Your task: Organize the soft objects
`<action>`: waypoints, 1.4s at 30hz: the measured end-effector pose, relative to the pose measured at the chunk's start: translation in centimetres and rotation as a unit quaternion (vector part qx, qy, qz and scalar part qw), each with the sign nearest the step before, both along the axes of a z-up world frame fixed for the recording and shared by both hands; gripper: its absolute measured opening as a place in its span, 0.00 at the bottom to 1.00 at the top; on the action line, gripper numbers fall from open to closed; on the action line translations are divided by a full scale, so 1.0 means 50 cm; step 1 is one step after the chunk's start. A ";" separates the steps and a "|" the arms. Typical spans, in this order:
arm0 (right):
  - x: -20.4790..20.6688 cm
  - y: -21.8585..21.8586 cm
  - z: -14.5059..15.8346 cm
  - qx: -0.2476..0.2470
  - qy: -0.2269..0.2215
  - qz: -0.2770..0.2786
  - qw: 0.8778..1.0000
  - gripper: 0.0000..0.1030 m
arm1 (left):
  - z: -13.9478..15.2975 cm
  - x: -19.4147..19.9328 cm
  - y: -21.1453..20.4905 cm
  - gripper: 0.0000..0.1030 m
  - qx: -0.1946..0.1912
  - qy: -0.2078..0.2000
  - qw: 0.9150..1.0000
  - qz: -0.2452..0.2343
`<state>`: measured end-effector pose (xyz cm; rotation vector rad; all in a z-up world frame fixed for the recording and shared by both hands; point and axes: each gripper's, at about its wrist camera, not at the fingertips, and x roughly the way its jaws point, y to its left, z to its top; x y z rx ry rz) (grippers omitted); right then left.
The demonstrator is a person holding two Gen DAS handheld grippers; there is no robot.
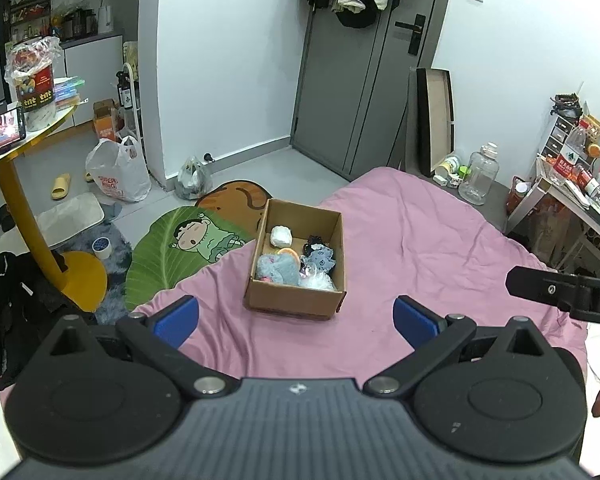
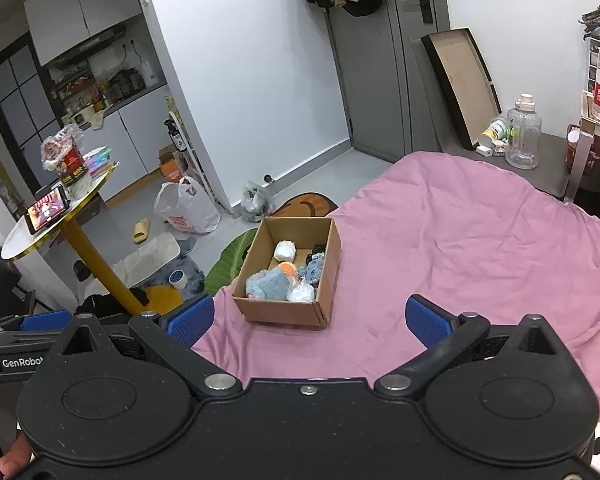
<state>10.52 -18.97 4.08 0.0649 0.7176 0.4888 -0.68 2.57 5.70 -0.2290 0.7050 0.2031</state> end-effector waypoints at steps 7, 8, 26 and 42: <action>-0.016 -0.007 0.006 -0.002 -0.005 0.001 1.000 1.00 | 0.004 -0.018 -0.007 1.00 -0.001 -0.005 1.000 -0.004; -0.017 -0.007 0.006 -0.003 -0.004 0.000 1.000 1.00 | 0.005 -0.019 -0.008 1.00 -0.001 -0.005 1.000 -0.005; -0.037 -0.026 0.012 -0.003 -0.004 -0.009 1.000 1.00 | 0.016 -0.037 -0.027 1.00 -0.002 -0.017 1.000 -0.015; -0.046 -0.026 0.012 -0.010 -0.004 -0.008 1.000 1.00 | 0.010 -0.042 -0.026 1.00 -0.005 -0.012 1.000 -0.014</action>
